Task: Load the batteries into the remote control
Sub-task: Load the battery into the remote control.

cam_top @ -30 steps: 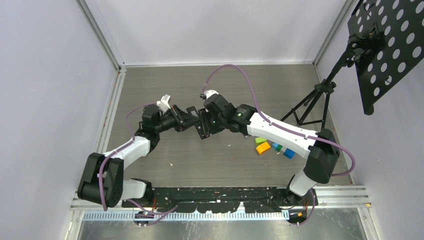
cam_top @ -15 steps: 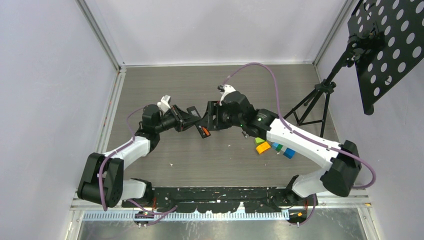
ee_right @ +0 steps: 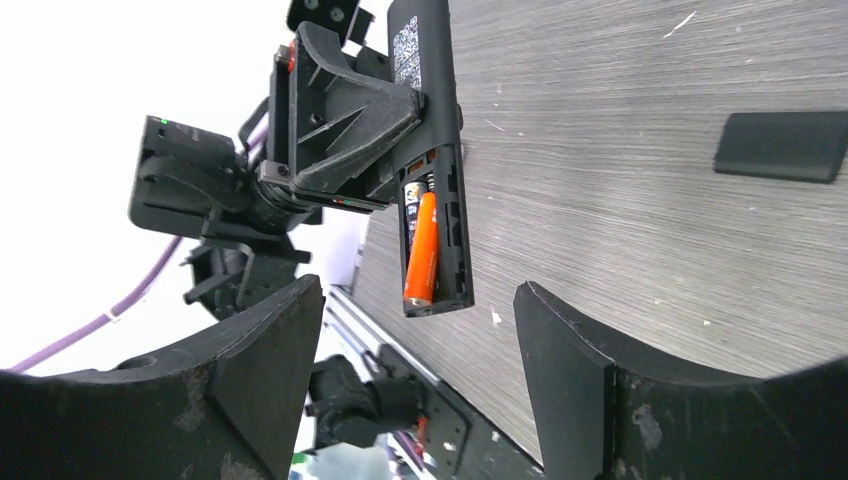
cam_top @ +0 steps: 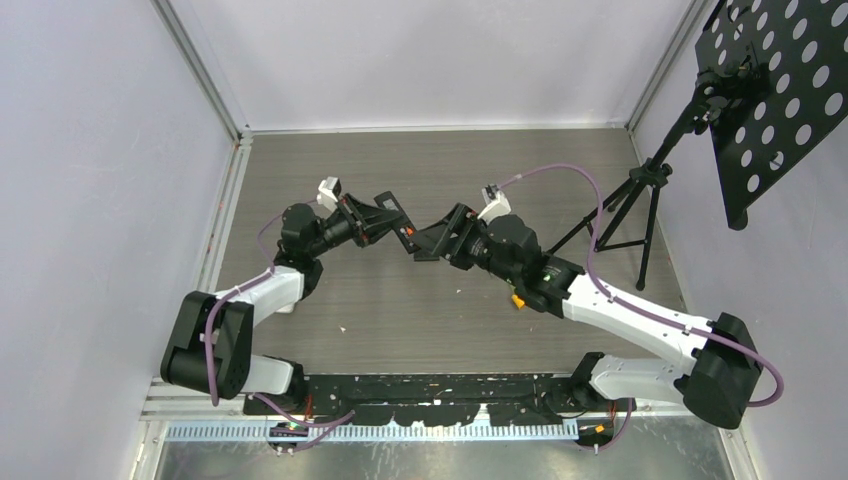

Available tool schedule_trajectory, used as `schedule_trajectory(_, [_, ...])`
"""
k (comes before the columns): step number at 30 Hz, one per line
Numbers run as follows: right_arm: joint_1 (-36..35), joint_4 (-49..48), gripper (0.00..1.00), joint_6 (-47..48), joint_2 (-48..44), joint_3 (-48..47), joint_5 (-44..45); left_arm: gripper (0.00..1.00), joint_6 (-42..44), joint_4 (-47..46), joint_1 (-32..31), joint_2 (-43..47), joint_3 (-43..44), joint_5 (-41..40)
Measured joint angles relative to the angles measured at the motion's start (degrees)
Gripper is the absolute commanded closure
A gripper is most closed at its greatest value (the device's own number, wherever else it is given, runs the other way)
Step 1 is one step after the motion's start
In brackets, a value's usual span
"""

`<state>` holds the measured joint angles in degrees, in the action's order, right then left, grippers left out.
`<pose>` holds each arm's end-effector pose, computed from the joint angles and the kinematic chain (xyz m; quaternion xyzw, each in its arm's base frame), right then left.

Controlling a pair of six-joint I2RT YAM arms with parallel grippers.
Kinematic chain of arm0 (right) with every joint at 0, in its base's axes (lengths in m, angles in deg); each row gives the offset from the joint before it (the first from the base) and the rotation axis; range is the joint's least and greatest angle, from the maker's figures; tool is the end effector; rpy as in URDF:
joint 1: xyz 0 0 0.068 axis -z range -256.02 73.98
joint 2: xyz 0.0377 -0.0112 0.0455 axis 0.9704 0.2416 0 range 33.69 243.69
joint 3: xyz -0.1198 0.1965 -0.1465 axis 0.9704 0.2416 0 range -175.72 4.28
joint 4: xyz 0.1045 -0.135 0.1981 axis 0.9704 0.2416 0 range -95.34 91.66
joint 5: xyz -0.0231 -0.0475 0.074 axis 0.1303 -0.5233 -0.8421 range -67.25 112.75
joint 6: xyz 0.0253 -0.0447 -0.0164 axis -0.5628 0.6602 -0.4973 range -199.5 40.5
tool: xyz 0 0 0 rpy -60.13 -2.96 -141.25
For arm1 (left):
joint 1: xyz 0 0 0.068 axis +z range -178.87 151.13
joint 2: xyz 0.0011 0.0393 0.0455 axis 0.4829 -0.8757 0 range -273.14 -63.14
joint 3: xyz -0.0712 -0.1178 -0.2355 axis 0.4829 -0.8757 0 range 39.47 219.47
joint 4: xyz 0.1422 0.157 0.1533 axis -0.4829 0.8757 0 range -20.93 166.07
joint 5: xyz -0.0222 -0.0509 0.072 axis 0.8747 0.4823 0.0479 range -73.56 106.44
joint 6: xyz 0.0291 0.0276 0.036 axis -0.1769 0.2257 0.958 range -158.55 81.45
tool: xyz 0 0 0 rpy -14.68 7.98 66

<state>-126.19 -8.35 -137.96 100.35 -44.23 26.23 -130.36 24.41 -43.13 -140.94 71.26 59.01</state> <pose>0.1763 0.2080 0.3080 0.0758 0.7903 0.4793 0.3740 0.2632 -0.0916 0.2345 -0.2197 0.6785 -0.6764 0.1841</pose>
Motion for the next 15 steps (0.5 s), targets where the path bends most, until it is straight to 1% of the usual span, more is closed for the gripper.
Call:
schedule_trajectory(8, [0.0, -12.48, 0.25, -9.55, -0.74, 6.19, 0.42, 1.0, -7.17, -5.14, 0.0, -0.57, 0.0, -0.13])
schedule_trajectory(15, [0.0, -19.1, 0.37, -13.25, 0.17, 6.64, 0.74, 1.0, -9.53, -5.86, 0.0, -0.55, 0.0, -0.55])
